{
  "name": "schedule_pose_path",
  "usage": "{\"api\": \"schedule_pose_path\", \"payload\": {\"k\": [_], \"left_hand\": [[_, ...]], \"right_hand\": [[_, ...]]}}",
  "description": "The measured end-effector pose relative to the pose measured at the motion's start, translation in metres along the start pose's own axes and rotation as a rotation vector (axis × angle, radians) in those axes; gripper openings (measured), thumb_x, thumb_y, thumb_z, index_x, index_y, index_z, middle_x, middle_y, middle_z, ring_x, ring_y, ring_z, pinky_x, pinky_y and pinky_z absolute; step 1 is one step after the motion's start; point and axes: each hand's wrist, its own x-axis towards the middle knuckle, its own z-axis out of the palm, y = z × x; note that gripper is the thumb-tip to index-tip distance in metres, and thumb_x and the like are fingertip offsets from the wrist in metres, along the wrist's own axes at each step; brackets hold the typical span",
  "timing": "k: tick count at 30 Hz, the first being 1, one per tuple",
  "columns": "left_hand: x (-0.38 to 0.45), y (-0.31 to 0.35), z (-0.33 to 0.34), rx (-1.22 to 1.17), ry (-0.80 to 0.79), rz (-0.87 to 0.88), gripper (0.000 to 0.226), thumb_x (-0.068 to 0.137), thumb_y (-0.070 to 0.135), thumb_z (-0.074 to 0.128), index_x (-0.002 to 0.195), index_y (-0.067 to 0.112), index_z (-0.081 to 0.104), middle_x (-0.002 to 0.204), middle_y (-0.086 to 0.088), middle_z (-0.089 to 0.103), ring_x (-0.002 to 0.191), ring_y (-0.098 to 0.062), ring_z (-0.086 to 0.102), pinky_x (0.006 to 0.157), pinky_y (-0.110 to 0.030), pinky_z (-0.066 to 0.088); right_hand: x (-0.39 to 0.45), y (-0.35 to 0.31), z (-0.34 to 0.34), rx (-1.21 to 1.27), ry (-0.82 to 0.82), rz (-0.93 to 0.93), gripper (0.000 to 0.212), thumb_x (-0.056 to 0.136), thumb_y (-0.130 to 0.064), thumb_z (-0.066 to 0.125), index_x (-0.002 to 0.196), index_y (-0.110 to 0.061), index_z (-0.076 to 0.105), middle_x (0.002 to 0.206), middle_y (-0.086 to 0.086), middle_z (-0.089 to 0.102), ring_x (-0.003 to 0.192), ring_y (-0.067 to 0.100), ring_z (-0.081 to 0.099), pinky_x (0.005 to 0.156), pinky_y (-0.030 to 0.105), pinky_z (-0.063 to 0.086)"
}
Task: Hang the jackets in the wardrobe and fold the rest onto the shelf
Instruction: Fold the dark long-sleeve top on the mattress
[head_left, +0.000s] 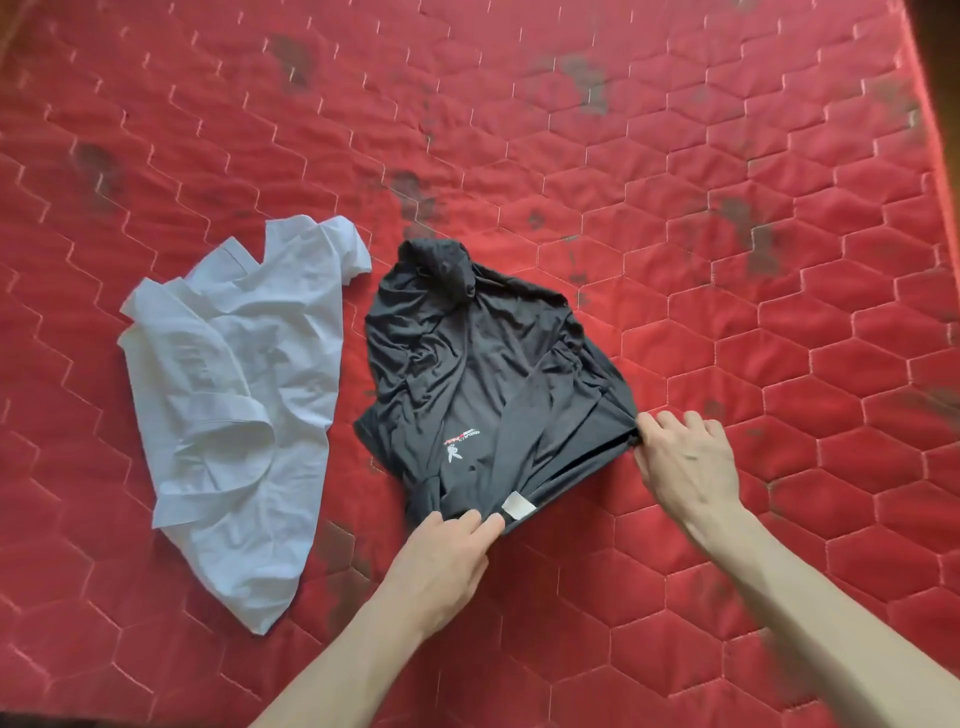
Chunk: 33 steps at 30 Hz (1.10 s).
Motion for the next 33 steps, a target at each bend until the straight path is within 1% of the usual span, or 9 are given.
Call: {"api": "schedule_pose_path", "payload": {"k": [3,7,10,13,17,21,26,30,33], "left_hand": [[-0.011,0.005,-0.036,0.048,-0.085,-0.015,0.039,0.059,0.014,0.086,0.089,0.026,0.064,0.074,0.008,0.053,0.055,-0.014,0.052,0.052,-0.027,0.042],[-0.017,0.019,-0.103,0.082,-0.100,-0.081,0.043,0.054,0.012,0.085,0.088,0.026,0.064,0.074,0.008,0.057,0.059,-0.016,0.058,0.055,-0.030,0.043],[-0.022,0.026,-0.157,0.065,-0.018,-0.110,0.046,0.062,0.013,0.082,0.105,0.021,0.070,0.081,0.006,0.065,0.071,-0.020,0.067,0.063,-0.032,0.049],[-0.031,0.034,-0.212,0.046,0.075,-0.072,0.052,0.050,0.012,0.088,0.098,0.019,0.072,0.072,0.009,0.063,0.063,-0.017,0.065,0.056,-0.027,0.050],[-0.045,0.042,-0.262,-0.093,0.224,-0.002,0.042,0.065,0.002,0.065,0.105,0.017,0.065,0.077,0.004,0.065,0.069,-0.021,0.063,0.063,-0.033,0.052],[-0.043,0.040,-0.304,-0.321,0.332,-0.065,0.026,0.080,0.001,0.053,0.095,0.015,0.069,0.081,0.003,0.066,0.077,-0.020,0.055,0.072,-0.038,0.047],[-0.018,0.046,-0.373,-0.709,0.510,-0.181,0.024,0.082,0.001,0.054,0.078,0.020,0.068,0.075,0.007,0.061,0.074,-0.005,0.056,0.069,-0.020,0.043],[0.005,0.043,-0.426,-0.806,0.536,-0.178,0.037,0.087,-0.014,0.056,0.083,0.020,0.072,0.088,-0.005,0.063,0.079,-0.004,0.058,0.072,-0.016,0.043],[0.017,0.038,-0.457,-0.784,0.507,-0.143,0.029,0.092,-0.010,0.054,0.089,0.014,0.071,0.084,-0.001,0.063,0.074,-0.003,0.054,0.072,-0.023,0.043]], "right_hand": [[-0.010,0.023,-0.057,0.018,0.099,0.019,0.020,0.081,-0.015,0.083,0.078,-0.010,0.063,0.069,0.010,0.065,0.069,0.038,0.061,0.064,0.045,0.047],[-0.030,0.046,-0.136,0.081,0.222,0.037,0.016,0.090,-0.018,0.072,0.079,-0.011,0.063,0.067,0.008,0.064,0.071,0.038,0.061,0.067,0.046,0.049],[-0.044,0.064,-0.194,0.141,0.277,0.059,0.015,0.092,-0.020,0.062,0.081,-0.010,0.064,0.071,0.009,0.066,0.072,0.038,0.060,0.066,0.047,0.051],[-0.055,0.081,-0.250,0.224,0.299,0.088,0.010,0.087,-0.013,0.074,0.085,-0.007,0.066,0.086,0.013,0.066,0.081,0.039,0.059,0.066,0.049,0.053],[-0.069,0.101,-0.314,0.406,0.340,0.028,0.014,0.081,-0.013,0.083,0.085,-0.010,0.070,0.107,0.006,0.062,0.099,0.033,0.054,0.078,0.049,0.051],[-0.081,0.116,-0.372,0.731,0.336,-0.068,0.012,0.088,-0.007,0.078,0.084,-0.017,0.072,0.103,-0.006,0.067,0.104,0.022,0.048,0.093,0.040,0.043],[-0.083,0.140,-0.439,1.217,0.172,-0.070,0.023,0.099,0.001,0.061,0.077,-0.006,0.060,0.072,0.008,0.055,0.073,0.019,0.048,0.072,0.043,0.038],[-0.077,0.161,-0.479,1.219,0.217,-0.077,0.025,0.100,0.000,0.060,0.077,0.005,0.050,0.072,0.010,0.044,0.070,0.022,0.041,0.070,0.042,0.032],[-0.074,0.182,-0.499,1.094,0.230,-0.094,0.024,0.098,-0.014,0.068,0.077,-0.008,0.059,0.070,0.001,0.053,0.067,0.016,0.048,0.067,0.039,0.039]]}}
